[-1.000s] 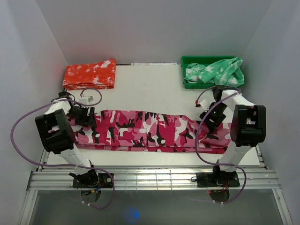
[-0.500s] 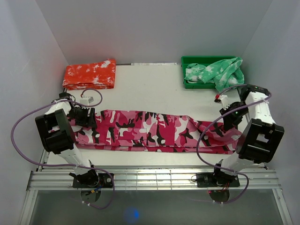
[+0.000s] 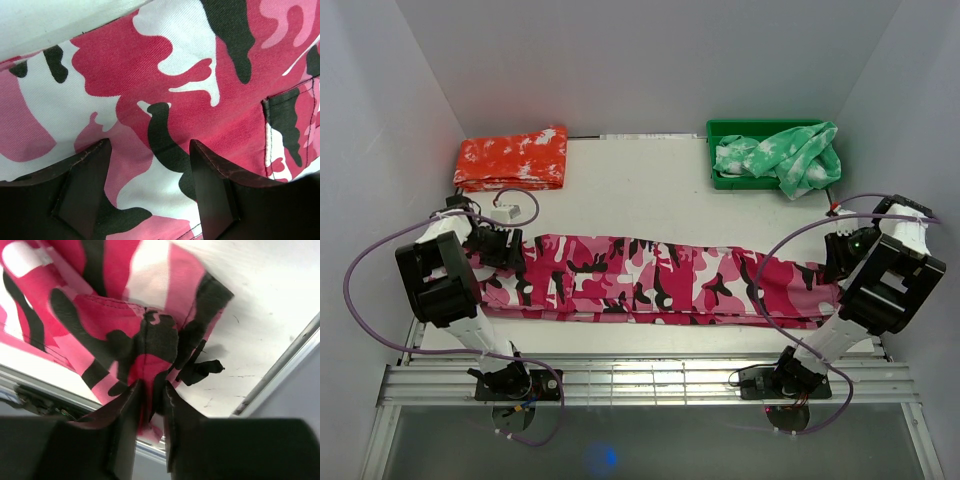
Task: Fold and stack the trousers
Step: Fold the trousers
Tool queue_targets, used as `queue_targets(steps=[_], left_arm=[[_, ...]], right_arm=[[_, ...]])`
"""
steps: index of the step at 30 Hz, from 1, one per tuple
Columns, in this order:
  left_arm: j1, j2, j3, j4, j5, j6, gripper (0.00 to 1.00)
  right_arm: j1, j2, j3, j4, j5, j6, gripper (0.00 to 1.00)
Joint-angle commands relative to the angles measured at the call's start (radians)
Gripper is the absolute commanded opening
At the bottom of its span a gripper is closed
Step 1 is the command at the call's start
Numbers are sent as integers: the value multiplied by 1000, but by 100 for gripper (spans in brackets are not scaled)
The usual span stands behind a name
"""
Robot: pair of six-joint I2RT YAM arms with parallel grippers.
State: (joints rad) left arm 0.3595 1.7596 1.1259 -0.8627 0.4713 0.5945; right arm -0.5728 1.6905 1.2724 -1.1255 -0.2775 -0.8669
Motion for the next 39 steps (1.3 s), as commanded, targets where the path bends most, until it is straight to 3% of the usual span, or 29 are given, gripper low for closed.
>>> queue_targets(steps=[1,3,11,17,19,21,23,28,29,33,35,39], left_arm=[[-4,-69,31,5,39,74,75],[-4,-120,38,-7,75,129,74],[-68,-230,120,-145,210,286,75],[-316,-368,3,-171,162,361,65],[-433,-409,-61,-173,127,361,62],[-517,-436,-121,-165,100,350,59],[-569,-472,-161,-145,64,332,56],[-623,-506,-267,-131,-35,332,52],[-625,-511,-278,-131,-42,335,52],[-626,-515,-322,-128,-86,363,57],[-626,-529,-359,-93,-143,395,61],[-626,-555,-394,-73,-194,465,63]], right_arm=[[-7,38,-5,56,2,149,37],[-7,58,-5,59,-18,187,55],[-13,72,-25,127,58,232,64],[-15,70,1,194,126,273,59],[-15,74,22,205,162,282,63],[-4,54,53,205,121,261,76],[22,3,68,190,81,192,75],[236,-155,16,133,-83,17,70],[317,-173,-4,136,-89,-3,64],[519,-209,-94,119,-80,-35,56],[620,-190,-140,110,-69,-31,54],[679,-152,-211,151,-48,-12,59]])
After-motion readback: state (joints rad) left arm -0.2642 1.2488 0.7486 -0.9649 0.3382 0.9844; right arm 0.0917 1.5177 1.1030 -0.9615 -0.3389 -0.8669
